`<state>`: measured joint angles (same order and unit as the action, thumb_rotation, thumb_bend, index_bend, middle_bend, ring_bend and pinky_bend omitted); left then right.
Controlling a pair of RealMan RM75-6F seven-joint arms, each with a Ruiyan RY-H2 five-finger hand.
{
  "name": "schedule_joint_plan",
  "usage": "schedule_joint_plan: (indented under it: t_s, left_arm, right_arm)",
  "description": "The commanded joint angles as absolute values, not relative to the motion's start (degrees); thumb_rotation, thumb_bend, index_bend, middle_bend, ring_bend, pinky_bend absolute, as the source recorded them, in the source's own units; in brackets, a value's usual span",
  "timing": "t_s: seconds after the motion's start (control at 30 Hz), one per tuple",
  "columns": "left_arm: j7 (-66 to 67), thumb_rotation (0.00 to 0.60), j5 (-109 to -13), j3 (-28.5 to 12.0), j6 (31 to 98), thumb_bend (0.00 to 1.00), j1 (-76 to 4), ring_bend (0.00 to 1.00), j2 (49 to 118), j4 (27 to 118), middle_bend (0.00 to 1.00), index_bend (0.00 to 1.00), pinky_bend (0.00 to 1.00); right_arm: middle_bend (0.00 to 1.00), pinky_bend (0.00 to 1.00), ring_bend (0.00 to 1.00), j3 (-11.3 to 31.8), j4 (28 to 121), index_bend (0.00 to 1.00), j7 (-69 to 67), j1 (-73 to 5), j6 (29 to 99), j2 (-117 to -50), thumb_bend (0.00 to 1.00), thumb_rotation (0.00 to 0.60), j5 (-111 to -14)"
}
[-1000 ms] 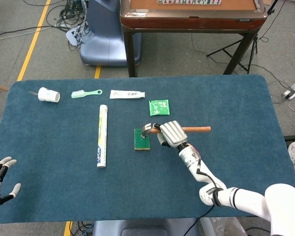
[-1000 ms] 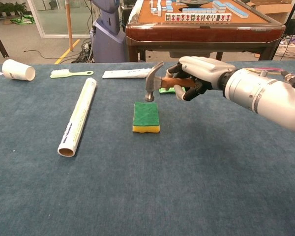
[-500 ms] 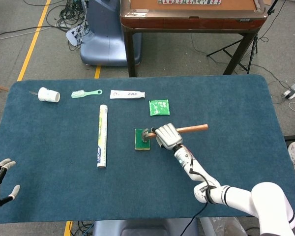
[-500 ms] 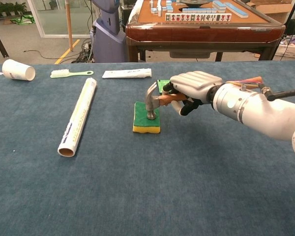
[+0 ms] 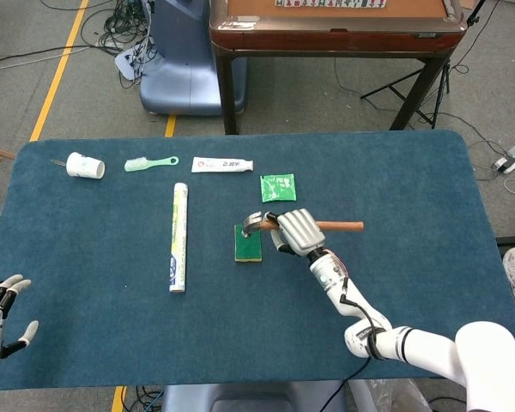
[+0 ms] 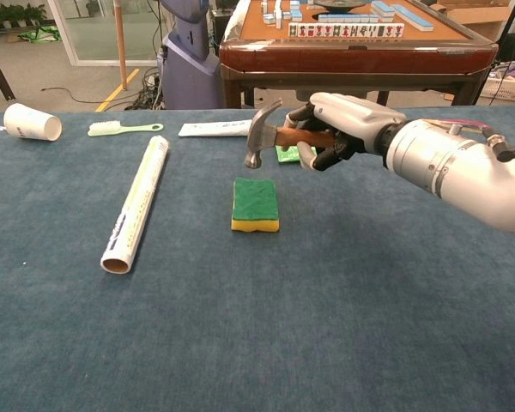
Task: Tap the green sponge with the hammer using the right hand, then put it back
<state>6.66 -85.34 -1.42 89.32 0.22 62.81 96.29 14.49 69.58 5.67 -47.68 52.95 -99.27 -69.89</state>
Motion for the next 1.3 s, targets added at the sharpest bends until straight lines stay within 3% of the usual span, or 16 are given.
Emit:
schedule_joint_plan:
  t_s: [0.03,0.5,0.7,0.93,1.3]
  left_arm:
    - [6.63,0.600,-85.22,-1.43,89.24,0.25,0.24,0.15,62.86,96.19,0.17,0.22,0.08]
    - [5.80,0.600,-84.67,-1.35,88.70,0.25,0.36,0.15,62.55,95.74,0.17,0.22,0.08]
    - [6.07,0.600,-85.13,-1.40,89.31,0.25,0.51,0.15,62.19,96.30,0.17,0.22,0.08]
    - [6.60,0.600,-85.42,-1.24,89.04,0.25,0.36,0.15,62.61,96.59,0.17,0.22,0.08]
    - [7.48,0.600,-85.96,-1.24,88.78,0.25,-0.05,0.15,62.87,97.30,0.17,0.22,0.08]
  right_arm:
    - [0.90,1.00,0.97,14.02,67.52,0.75,6.48,-47.99,52.82,-100.37,0.86,0.600,-70.23]
    - [0.90,1.00,0.97,11.15,59.00,0.75,17.40,-50.03,50.42,-105.50,0.86,0.600,-69.91]
    - [0.90,1.00,0.97,13.50,65.52,0.75,10.85,-47.95,53.80,-101.55,0.86,0.600,-70.70]
    - [0.89,1.00,0.97,12.97,72.41,0.75,6.60,-44.62,53.90,-95.56,0.86,0.600,-69.87]
    - [0.83,1.00,0.88,9.67,69.39,0.75,1.25,-40.49,51.96,-93.83,0.78,0.600,-68.90]
